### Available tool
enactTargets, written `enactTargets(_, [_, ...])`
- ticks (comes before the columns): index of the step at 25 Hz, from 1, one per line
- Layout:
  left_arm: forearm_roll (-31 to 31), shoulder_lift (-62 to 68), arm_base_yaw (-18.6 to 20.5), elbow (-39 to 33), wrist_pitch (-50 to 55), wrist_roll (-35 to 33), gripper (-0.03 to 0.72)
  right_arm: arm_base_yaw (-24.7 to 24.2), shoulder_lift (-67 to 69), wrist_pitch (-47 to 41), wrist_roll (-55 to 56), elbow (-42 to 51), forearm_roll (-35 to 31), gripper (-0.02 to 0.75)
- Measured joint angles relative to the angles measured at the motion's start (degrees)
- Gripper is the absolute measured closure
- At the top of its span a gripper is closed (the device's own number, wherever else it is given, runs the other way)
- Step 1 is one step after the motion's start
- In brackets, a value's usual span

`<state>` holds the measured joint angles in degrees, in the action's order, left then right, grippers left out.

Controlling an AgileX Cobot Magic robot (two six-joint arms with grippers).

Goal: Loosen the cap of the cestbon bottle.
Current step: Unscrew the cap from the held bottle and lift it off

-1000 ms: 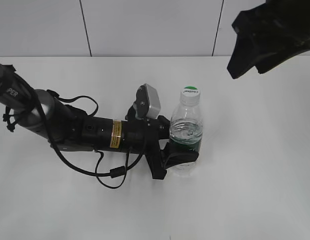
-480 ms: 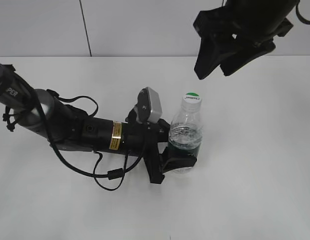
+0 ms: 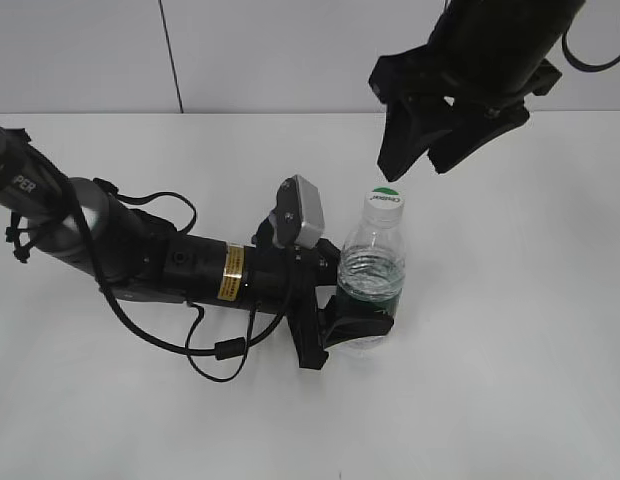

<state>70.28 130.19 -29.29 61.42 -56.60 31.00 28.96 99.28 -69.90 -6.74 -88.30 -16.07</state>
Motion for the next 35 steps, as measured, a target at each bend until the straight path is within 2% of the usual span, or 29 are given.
enactTargets(8, [0.0, 0.0, 0.0, 0.0, 0.1, 0.0, 0.276, 1.7, 1.7, 0.0, 0.0, -0.1, 0.2, 0.309])
enactTargets(15, [0.0, -0.1, 0.0, 0.0, 0.3, 0.0, 0.276, 1.8, 3.9, -0.1, 0.0, -2.7, 0.8, 0.339])
enactTargets(35, [0.1, -0.1, 0.0, 0.1, 0.5, 0.0, 0.276, 1.8, 5.9, -0.1, 0.0, -3.0, 1.4, 0.341])
